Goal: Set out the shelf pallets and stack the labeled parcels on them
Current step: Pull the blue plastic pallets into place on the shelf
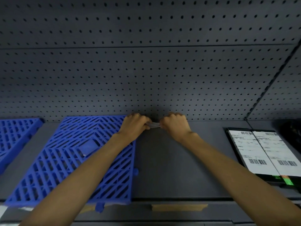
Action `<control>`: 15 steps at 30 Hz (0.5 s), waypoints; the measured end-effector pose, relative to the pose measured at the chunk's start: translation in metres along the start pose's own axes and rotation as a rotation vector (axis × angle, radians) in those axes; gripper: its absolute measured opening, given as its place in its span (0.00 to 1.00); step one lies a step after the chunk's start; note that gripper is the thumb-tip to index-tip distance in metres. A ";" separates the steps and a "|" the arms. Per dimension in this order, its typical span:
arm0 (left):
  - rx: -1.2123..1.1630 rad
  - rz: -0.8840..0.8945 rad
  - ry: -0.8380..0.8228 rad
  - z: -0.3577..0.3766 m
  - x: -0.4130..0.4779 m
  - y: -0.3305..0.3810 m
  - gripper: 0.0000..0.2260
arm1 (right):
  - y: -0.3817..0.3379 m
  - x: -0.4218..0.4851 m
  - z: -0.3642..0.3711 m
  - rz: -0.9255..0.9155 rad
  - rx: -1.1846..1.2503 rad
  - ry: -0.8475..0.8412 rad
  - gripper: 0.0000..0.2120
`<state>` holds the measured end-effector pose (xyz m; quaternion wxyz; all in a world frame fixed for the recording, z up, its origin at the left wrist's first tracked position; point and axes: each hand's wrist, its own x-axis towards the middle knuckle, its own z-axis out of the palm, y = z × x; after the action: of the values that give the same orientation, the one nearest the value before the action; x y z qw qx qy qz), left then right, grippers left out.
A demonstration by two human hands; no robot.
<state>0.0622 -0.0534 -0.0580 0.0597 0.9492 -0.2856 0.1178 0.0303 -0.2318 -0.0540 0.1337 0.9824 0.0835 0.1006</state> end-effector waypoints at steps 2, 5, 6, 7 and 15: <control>-0.018 -0.004 0.001 0.002 0.000 0.000 0.14 | 0.003 -0.001 0.000 -0.047 0.051 0.024 0.03; -0.011 0.001 0.003 0.004 -0.003 0.000 0.14 | 0.008 0.001 0.005 -0.046 0.096 0.014 0.09; -0.006 0.006 0.003 0.005 -0.004 0.000 0.14 | 0.009 0.000 0.007 -0.047 0.091 0.020 0.08; -0.006 0.009 0.003 0.005 -0.004 0.000 0.14 | 0.010 0.000 0.008 -0.048 0.078 0.024 0.08; 0.014 0.025 0.060 0.004 -0.004 0.004 0.10 | 0.017 -0.010 -0.002 -0.022 0.129 0.029 0.07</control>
<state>0.0573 -0.0550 -0.0631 0.0601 0.9419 -0.2948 0.1491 0.0227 -0.2492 -0.0489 0.0700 0.9864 0.1027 0.1076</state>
